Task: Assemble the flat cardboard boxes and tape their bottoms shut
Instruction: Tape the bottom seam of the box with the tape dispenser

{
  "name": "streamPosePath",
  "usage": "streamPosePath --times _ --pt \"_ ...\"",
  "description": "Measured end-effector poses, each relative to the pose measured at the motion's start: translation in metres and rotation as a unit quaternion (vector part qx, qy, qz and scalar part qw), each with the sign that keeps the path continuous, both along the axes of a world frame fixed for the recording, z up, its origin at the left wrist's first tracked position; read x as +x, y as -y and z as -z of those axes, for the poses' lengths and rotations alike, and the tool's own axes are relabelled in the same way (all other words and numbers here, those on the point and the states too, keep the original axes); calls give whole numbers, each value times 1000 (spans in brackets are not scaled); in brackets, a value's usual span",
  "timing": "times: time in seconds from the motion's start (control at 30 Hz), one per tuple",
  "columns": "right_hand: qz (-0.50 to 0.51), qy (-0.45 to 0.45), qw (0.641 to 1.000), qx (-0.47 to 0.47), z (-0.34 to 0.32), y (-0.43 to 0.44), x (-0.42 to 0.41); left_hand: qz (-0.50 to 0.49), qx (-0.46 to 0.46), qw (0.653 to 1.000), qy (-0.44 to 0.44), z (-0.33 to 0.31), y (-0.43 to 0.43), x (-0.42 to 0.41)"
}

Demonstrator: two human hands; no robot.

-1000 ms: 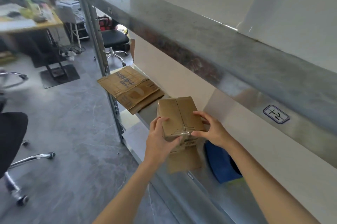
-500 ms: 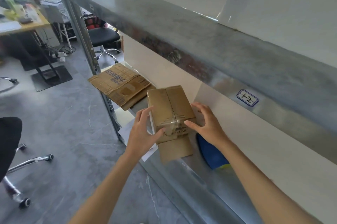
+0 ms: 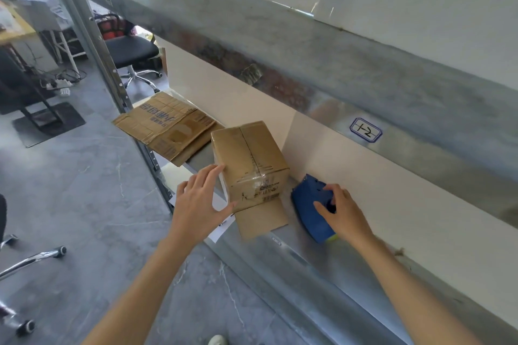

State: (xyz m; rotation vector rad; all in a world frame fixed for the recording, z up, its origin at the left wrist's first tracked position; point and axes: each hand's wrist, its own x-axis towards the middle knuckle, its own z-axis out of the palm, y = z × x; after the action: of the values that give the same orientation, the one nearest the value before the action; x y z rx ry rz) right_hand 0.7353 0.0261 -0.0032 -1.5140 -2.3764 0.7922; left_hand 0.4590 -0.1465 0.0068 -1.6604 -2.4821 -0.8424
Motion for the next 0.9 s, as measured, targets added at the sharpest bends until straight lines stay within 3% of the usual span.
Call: streamPosePath --times 0.2,0.5,0.9 --pt "-23 21 995 -90 15 6 -4 7 -18 998 -61 3 4 -2" --pt "-18 38 989 -139 18 -4 -6 13 -70 985 -158 -5 10 -3" --pt "-11 43 979 -197 11 -29 -11 16 -80 983 -167 -11 12 -4"
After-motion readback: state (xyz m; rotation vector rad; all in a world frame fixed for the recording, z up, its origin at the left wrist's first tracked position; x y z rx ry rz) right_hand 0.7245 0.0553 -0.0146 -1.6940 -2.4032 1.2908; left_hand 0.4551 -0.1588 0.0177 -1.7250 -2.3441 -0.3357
